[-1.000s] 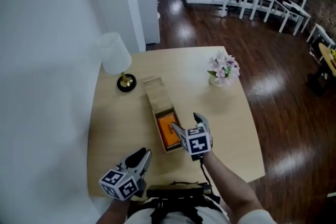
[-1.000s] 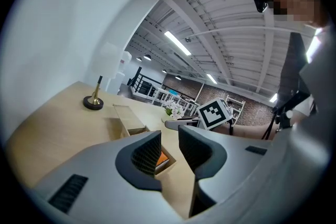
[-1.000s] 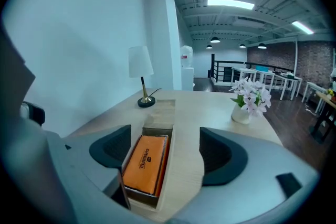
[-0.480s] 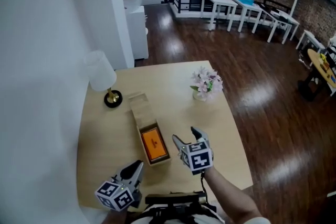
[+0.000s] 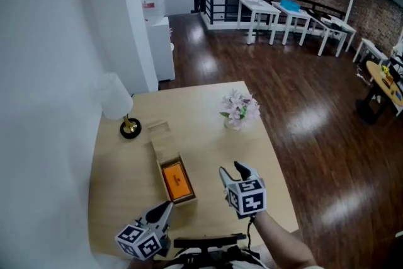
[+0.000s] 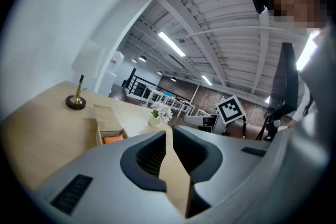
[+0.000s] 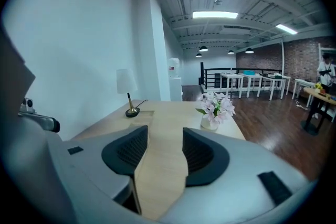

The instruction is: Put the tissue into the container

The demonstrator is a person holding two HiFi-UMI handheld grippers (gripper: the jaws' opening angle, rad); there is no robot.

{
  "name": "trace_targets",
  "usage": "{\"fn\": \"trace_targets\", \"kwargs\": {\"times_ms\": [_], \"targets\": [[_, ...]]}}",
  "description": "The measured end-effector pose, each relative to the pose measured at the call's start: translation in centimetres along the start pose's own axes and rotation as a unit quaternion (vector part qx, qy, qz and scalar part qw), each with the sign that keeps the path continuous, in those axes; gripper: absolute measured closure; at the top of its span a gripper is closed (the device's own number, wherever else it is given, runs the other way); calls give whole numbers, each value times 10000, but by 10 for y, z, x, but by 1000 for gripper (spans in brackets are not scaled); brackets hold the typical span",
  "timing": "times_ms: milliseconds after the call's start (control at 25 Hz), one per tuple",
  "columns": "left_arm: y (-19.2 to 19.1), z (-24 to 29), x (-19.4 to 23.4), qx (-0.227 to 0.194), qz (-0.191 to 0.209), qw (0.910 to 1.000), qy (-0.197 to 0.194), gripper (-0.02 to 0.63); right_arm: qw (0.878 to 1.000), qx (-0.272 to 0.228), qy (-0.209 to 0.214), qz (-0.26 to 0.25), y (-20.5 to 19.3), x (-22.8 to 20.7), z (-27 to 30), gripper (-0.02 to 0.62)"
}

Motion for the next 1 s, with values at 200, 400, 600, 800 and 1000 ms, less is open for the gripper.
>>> {"fn": "trace_targets", "kwargs": {"times_ms": [200,400,600,800,1000], "targets": [[2,5,-10,31,52,10000,-17,589,9997,-40,-63,246,-1,-24,-16,408],[2,10,-12,75,67,9999,37,589,9991,-139,-188,366,1,-40,-29,416],[6,14,-15,85,68,9999,-11,603,9982,-290,-287,449,2,-50,-46,487],[8,12,-20,54,145,9999,-68,603,9976,-371,-258,534,-3,-53,-71,567],[7,8,-26,64,248,9996,-121,603,9972,-414,-270,559,-8,-56,-90,595]]}}
Point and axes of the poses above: the fingertips, and each gripper's own axes: z forward along the fingers, x to its left, y out of its top, the point moved 7 cm from there along -z, backward along the fingers, and after that the axes turned 1 degree about -x, right-handed, at the moved point
